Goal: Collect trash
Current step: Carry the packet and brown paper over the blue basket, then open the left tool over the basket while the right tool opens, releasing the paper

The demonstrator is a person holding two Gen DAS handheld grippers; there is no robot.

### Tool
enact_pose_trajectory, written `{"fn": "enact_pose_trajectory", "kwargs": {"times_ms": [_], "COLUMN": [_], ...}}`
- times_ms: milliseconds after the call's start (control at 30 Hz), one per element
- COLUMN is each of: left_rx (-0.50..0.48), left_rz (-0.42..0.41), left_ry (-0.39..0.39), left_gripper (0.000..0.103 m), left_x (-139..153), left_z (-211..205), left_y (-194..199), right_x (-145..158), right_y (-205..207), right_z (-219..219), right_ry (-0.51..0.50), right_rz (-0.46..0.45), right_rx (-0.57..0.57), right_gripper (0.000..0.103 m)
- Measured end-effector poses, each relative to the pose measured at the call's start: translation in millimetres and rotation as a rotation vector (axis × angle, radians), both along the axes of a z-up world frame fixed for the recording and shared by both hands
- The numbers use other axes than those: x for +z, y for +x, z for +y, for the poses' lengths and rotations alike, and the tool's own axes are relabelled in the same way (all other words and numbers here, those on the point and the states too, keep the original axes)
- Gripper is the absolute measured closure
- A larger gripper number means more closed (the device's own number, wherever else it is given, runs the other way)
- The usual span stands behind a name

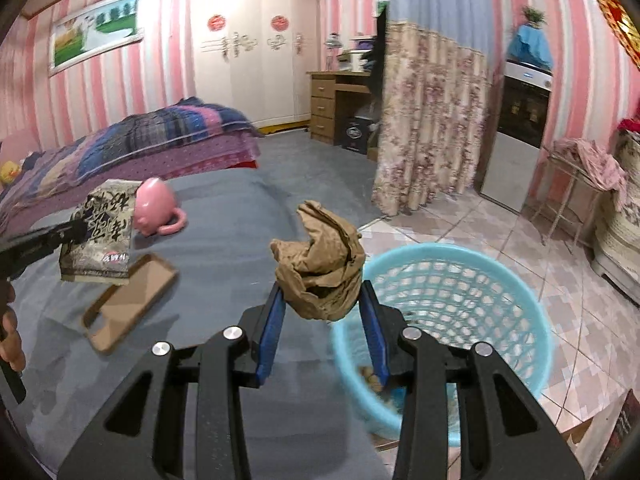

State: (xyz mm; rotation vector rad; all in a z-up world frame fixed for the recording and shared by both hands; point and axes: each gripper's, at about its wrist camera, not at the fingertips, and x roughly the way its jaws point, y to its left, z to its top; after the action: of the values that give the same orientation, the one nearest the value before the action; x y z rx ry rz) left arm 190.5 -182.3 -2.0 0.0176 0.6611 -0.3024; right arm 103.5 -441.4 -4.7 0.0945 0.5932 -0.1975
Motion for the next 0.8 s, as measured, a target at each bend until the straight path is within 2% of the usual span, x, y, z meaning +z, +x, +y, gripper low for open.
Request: {"fn": "enact_pose_trajectory", "kwargs": {"times_ms": [133, 300, 533, 800], "left_rx": [-0.055, -0.129, -0.222, -0.327], "left_rz": [0.003, -0.024, 0.000, -0.015], "left_ry": [-0.010, 0.003, 0.010, 0.052], "left_gripper": [0.100, 0.100, 0.100, 0.100], "left_x": [0.2, 2.5, -12.5, -26.2], "left_z": [-34.7, -80.1, -147.8, -209.8], "left_y": [1.7, -0.1, -2.0, -16.0], "right_x": [-4.2, -7.4, -15.1, -23.8], "right_y": [-1.9, -12.0, -25.1, -43.2], "right_z": [-40.3, -81.6, -127.0, -162.7], "right_ry": [0.032, 0.021, 0.043, 0.061], "right_rz": [-0.005, -0.006, 0.004, -0.005], "right_rx": [-0.082, -0.172, -0.274, -0.360], "right_gripper": [0.065, 0.065, 0.065, 0.065]}}
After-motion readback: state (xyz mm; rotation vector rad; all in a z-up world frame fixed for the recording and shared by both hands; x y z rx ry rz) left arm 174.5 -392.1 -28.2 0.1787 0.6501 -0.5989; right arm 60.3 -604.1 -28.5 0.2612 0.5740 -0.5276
